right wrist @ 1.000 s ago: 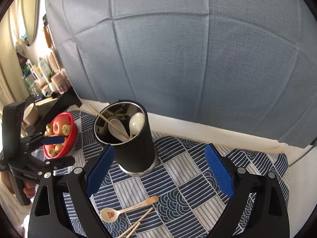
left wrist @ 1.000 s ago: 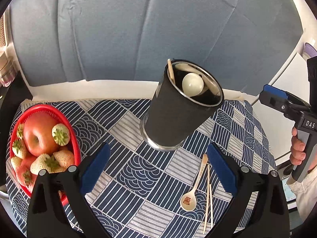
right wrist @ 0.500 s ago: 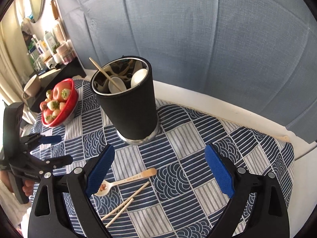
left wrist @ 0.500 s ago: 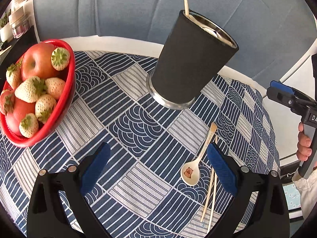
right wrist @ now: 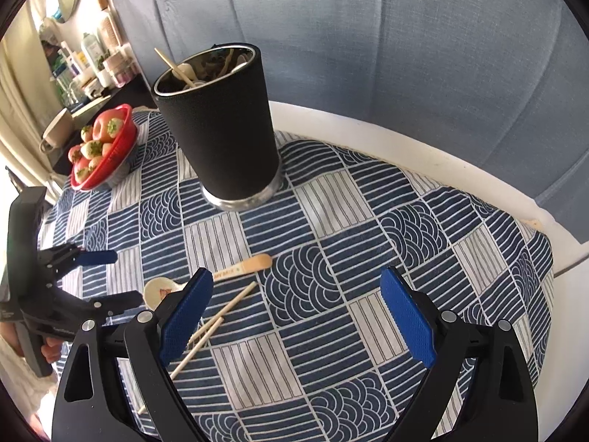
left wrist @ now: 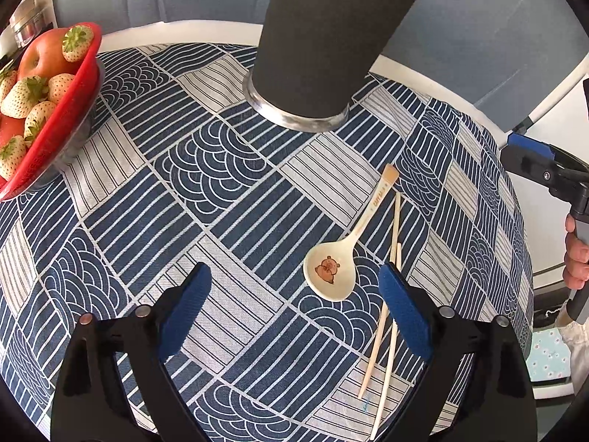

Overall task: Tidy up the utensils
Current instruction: 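Close the left gripper on the capybara-print spoon and lift it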

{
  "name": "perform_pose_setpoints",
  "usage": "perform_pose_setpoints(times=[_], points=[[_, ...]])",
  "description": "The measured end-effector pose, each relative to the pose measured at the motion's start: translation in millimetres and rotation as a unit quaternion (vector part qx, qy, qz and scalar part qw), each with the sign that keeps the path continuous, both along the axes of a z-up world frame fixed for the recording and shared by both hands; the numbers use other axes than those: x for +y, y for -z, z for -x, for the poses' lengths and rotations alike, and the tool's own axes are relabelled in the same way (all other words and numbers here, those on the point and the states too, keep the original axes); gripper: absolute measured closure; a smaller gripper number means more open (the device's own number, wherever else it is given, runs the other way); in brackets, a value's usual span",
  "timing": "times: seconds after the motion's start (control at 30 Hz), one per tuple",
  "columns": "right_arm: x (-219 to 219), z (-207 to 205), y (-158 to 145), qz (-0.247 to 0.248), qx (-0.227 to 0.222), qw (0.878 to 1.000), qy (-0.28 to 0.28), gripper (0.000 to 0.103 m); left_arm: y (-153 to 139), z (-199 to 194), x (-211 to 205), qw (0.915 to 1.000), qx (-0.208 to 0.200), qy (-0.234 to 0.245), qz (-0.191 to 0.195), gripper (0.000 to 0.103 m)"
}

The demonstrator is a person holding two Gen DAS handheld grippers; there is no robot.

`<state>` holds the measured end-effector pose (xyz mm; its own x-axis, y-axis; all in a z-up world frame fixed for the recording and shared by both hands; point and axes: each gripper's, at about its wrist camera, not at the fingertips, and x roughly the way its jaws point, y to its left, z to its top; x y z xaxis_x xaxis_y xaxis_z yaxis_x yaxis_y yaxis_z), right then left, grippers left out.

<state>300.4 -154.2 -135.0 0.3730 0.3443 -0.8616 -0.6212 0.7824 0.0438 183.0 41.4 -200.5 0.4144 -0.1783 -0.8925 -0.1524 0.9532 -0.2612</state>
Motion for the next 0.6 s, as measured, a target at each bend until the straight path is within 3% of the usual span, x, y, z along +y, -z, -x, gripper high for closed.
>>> perform_pose_setpoints(times=[0.23,0.3,0.33,0.37,0.43,0.5,0.6], points=[[-20,4,11,0.012,0.002,1.0,0.001,0.015,11,-7,-14,0.9998,0.016,0.012,-0.01,0.037],[-26,4,13,0.013,0.004,1.0,0.005,0.015,14,-10,-18,0.9995,0.024,0.019,-0.011,0.049],[-28,3,14,0.013,0.005,1.0,0.006,0.015,16,-11,-20,0.9992,0.029,0.023,-0.015,0.059],[-30,3,15,0.013,0.006,1.0,0.007,0.015,19,-12,-22,0.9988,0.036,0.028,-0.019,0.077],[-33,2,17,0.016,0.007,1.0,0.008,0.015,18,-12,-23,0.9986,0.035,0.031,-0.027,0.094],[-34,3,18,0.013,0.01,1.0,0.007,0.015,15,-11,-23,0.9987,0.032,0.036,-0.018,0.096],[-26,7,23,0.011,0.013,1.0,-0.01,0.015,9,-9,-26,0.998,0.029,0.045,-0.035,0.098]])
